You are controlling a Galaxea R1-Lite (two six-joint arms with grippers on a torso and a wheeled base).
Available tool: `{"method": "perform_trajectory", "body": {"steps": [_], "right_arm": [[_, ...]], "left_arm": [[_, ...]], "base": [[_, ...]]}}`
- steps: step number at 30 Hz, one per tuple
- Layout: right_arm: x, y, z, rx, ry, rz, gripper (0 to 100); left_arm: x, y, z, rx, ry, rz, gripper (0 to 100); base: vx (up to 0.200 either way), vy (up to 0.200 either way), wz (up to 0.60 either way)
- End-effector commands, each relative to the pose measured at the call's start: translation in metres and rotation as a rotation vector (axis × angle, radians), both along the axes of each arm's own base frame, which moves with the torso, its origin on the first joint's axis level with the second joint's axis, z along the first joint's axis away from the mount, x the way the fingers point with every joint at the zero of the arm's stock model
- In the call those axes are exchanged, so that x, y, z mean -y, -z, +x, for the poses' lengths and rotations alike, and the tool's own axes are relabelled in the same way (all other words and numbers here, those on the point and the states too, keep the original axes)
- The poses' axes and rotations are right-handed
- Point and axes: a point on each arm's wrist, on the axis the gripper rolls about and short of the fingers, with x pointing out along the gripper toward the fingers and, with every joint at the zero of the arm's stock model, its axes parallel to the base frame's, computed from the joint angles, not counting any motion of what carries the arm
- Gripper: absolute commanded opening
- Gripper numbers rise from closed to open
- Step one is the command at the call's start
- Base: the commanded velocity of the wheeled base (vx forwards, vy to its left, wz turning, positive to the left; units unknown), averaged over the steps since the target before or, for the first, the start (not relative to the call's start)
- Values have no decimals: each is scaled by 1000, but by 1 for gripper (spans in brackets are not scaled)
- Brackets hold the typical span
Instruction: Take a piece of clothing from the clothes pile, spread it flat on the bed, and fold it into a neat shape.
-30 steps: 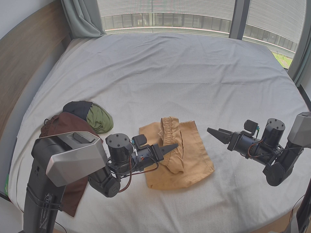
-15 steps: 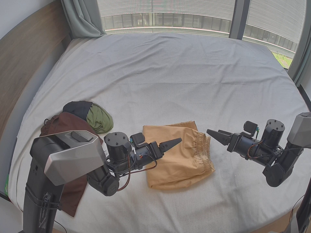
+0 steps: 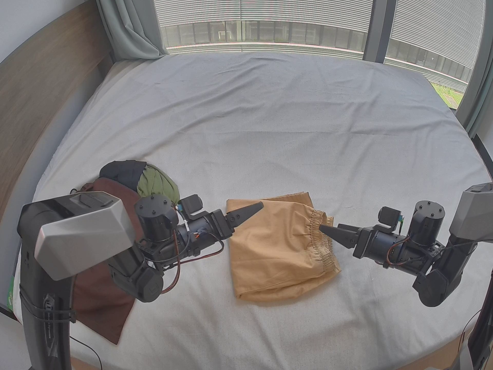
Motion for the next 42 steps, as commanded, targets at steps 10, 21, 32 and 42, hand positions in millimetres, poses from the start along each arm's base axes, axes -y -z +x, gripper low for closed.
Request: {"method": "perform_trajectory", "body": {"steps": [10, 21, 32, 42], "right_arm": [[-11, 27, -4, -91, -38, -33, 100], [-23, 39, -4, -117, -46, -52, 100], [-30, 43, -4, -122, -61, -53, 100], [-29, 59, 2, -158, -49, -68, 100]], "left_arm": [[-61, -40, -14, 86, -114, 38, 100], [-100, -52, -39, 155, -152, 108, 100], [-120, -40, -51, 221, -144, 242, 100], [-136, -31, -51, 306, -126, 348, 100]], "base": [[0, 0, 0], [0, 0, 0], [0, 0, 0], [0, 0, 0]]}}
